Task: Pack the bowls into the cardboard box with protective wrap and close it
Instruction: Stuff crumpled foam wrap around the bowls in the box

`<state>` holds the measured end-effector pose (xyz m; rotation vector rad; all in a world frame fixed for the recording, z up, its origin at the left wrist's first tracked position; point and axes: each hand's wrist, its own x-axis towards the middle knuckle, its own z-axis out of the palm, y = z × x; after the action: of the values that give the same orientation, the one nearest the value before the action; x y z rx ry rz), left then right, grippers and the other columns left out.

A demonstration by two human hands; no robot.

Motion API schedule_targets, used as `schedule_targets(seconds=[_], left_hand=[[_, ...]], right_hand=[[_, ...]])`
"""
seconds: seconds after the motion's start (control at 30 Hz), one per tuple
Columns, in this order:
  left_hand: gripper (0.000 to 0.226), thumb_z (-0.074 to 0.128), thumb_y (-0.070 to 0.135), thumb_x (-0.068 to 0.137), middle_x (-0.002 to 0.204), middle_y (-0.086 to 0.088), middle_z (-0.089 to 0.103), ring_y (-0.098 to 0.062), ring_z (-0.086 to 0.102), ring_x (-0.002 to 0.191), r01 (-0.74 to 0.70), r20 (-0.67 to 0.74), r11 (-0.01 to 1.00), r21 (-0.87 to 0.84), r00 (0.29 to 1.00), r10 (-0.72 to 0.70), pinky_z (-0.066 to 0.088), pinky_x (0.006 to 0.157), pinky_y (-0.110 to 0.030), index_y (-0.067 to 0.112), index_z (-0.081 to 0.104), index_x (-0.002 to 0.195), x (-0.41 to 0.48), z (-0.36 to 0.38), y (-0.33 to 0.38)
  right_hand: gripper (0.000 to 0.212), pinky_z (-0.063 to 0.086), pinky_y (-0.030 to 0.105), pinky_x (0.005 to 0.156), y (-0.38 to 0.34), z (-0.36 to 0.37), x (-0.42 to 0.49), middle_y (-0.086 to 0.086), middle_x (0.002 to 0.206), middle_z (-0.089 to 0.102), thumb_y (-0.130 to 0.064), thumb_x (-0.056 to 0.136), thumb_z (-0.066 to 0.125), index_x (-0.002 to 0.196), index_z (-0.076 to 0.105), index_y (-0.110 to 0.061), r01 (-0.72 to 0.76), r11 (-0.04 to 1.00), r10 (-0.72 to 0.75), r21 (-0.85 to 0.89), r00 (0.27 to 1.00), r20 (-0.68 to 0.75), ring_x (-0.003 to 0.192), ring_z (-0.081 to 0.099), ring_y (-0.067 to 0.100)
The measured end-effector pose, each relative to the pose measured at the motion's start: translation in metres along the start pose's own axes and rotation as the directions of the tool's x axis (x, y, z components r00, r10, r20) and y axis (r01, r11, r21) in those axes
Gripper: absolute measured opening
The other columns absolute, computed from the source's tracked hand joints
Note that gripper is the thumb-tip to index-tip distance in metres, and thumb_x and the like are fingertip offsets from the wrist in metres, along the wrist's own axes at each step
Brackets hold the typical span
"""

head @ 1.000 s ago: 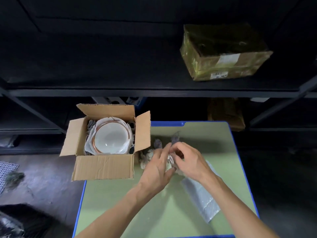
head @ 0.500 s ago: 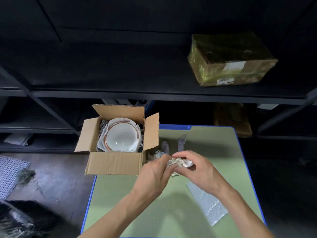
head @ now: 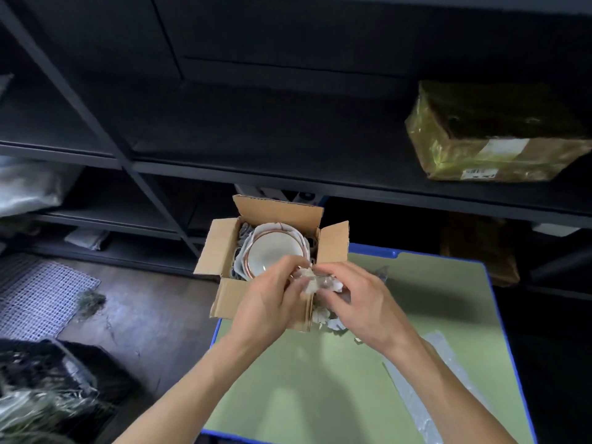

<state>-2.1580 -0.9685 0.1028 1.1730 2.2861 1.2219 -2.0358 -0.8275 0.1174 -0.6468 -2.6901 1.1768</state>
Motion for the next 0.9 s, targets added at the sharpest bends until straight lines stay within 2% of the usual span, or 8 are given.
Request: schedule_targets(seconds=[0.17, 0.3, 0.4, 0.53, 0.63, 0.67, 0.8, 0.9], left_hand=[[0.017, 0.054, 0.025, 0.101, 0.089, 0.017, 0.063, 0.000, 0.058, 0.084, 0.012, 0.098, 0.999, 0.048, 0.995, -0.016, 0.042, 0.072, -0.018, 0.026, 0.063, 0.115, 0.032, -0.018, -0.019], [0.029, 0.048, 0.031, 0.104, 0.107, 0.010, 0.064, -0.004, 0.056, 0.096, -0.028, 0.234, 0.996, 0.081, 0.972, 0.009, 0.046, 0.084, -0.024, 0.024, 0.060, 0.129, 0.052, -0.027, -0.023], [0.036, 0.053, 0.033, 0.101, 0.106, 0.007, 0.057, -0.005, 0.050, 0.088, -0.053, 0.345, 0.995, 0.083, 0.938, 0.021, 0.040, 0.079, -0.022, 0.025, 0.056, 0.137, 0.059, -0.030, -0.026], [0.020, 0.052, 0.022, 0.100, 0.091, 0.008, 0.058, -0.002, 0.052, 0.082, -0.067, 0.326, 0.997, 0.047, 0.944, 0.048, 0.040, 0.072, -0.020, 0.021, 0.064, 0.115, 0.061, -0.029, -0.033], [0.016, 0.052, 0.018, 0.097, 0.080, 0.019, 0.058, 0.005, 0.052, 0.076, -0.004, 0.242, 0.999, 0.031, 0.970, -0.004, 0.033, 0.063, -0.013, 0.023, 0.066, 0.102, 0.063, -0.034, -0.042], [0.015, 0.053, 0.019, 0.097, 0.080, 0.017, 0.061, 0.002, 0.054, 0.077, 0.020, 0.219, 1.000, 0.019, 0.975, -0.023, 0.034, 0.062, -0.015, 0.023, 0.067, 0.099, 0.064, -0.038, -0.046], [0.019, 0.053, 0.017, 0.098, 0.100, 0.012, 0.069, -0.004, 0.058, 0.093, 0.009, 0.209, 1.000, -0.015, 0.978, -0.006, 0.045, 0.077, -0.019, 0.022, 0.069, 0.106, 0.067, -0.049, -0.058], [0.021, 0.051, 0.015, 0.099, 0.110, 0.009, 0.070, -0.006, 0.057, 0.106, -0.037, 0.216, 0.999, -0.014, 0.976, 0.039, 0.047, 0.089, -0.030, 0.019, 0.069, 0.108, 0.073, -0.050, -0.059]], right_hand=[[0.043, 0.048, 0.023, 0.090, -0.011, 0.009, 0.017, -0.020, 0.124, 0.058, -0.016, 0.093, 0.064, 0.133, 0.060, -0.029, 0.013, 0.998, -0.014, -0.054, 0.999, -0.031, 0.101, 0.060, 0.002], [0.035, 0.048, 0.026, 0.086, -0.016, 0.019, 0.028, -0.017, 0.122, 0.060, -0.017, 0.095, 0.062, 0.127, 0.061, -0.030, -0.051, 0.997, 0.044, -0.066, 0.994, -0.099, 0.099, 0.062, 0.010], [0.030, 0.046, 0.022, 0.082, -0.016, 0.026, 0.033, -0.013, 0.115, 0.064, -0.015, 0.094, 0.063, 0.122, 0.065, -0.026, -0.107, 0.990, 0.091, -0.094, 0.983, -0.158, 0.096, 0.063, 0.011], [0.040, 0.046, 0.018, 0.087, -0.026, 0.030, 0.036, -0.016, 0.120, 0.063, -0.014, 0.095, 0.055, 0.128, 0.059, -0.037, -0.133, 0.988, 0.120, -0.083, 0.981, -0.150, 0.103, 0.061, 0.004], [0.040, 0.025, -0.004, 0.092, -0.036, 0.034, 0.042, -0.018, 0.124, 0.056, -0.014, 0.093, 0.064, 0.128, 0.060, -0.032, -0.068, 0.987, 0.050, -0.145, 0.991, -0.123, 0.103, 0.056, -0.002], [0.042, 0.025, -0.003, 0.094, -0.036, 0.038, 0.047, -0.016, 0.126, 0.054, -0.010, 0.091, 0.068, 0.128, 0.061, -0.028, -0.037, 0.989, 0.022, -0.141, 0.994, -0.108, 0.107, 0.053, -0.004], [0.039, 0.049, 0.029, 0.088, -0.029, 0.055, 0.070, -0.014, 0.116, 0.057, -0.002, 0.087, 0.063, 0.118, 0.062, -0.026, -0.009, 0.992, -0.002, -0.130, 0.997, -0.082, 0.106, 0.057, 0.005], [0.025, 0.049, 0.030, 0.077, -0.029, 0.061, 0.078, -0.014, 0.103, 0.064, -0.010, 0.087, 0.067, 0.107, 0.066, -0.026, -0.009, 0.960, -0.036, -0.280, 0.987, -0.157, 0.098, 0.059, 0.014]])
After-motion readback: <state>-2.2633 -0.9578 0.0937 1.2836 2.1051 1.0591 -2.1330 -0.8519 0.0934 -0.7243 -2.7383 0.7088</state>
